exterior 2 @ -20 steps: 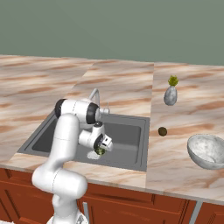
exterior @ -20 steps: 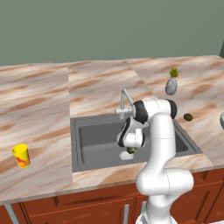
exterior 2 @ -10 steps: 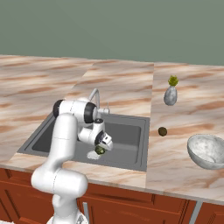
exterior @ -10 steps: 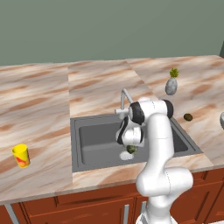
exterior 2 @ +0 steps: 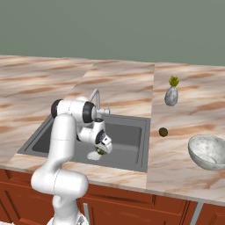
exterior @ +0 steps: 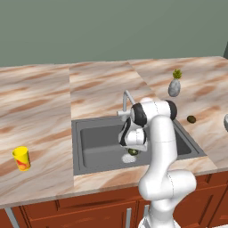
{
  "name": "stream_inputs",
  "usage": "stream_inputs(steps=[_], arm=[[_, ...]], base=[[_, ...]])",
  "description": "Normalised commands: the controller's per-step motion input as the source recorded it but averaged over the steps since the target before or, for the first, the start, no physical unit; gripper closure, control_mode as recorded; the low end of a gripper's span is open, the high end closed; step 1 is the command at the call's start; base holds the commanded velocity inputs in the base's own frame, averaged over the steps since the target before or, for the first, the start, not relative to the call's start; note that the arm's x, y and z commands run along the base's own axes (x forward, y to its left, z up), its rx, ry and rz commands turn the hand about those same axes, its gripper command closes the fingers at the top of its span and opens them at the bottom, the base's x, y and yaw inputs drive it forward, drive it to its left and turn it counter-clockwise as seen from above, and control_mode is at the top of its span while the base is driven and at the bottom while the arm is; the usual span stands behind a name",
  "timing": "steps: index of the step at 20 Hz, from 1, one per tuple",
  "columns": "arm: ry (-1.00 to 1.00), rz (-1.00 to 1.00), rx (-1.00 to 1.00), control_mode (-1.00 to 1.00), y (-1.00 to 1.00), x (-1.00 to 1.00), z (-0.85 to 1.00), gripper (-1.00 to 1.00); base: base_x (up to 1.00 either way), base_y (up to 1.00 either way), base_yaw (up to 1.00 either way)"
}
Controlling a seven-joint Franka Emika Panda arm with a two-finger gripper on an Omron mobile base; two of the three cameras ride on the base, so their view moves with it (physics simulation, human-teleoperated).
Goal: Remove the kiwi and broccoli from the sink. Then move the bowl and cup from the counter to the sink for washing.
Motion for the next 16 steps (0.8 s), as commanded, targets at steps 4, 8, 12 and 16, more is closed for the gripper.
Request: stream_inputs(steps=[4, 8, 12, 16], arm=[[0.03, -0.10, 0.00, -1.00, 0.00, -0.34, -0.02, -1.00], [0.02, -0.09, 0.00, -1.00, 0.00, -0.22, -0.02, -1.00], [0.00, -0.05, 0.00, -1.00, 0.01, -0.04, -0.02, -1.00], [0.00, -0.03, 0.00, -1.00, 0.04, 0.00, -0.01, 1.00]], base=[[0.00, 0.00, 0.00], [0.00, 0.00, 0.00], [0.00, 0.00, 0.00], [0.00, 0.00, 0.00]])
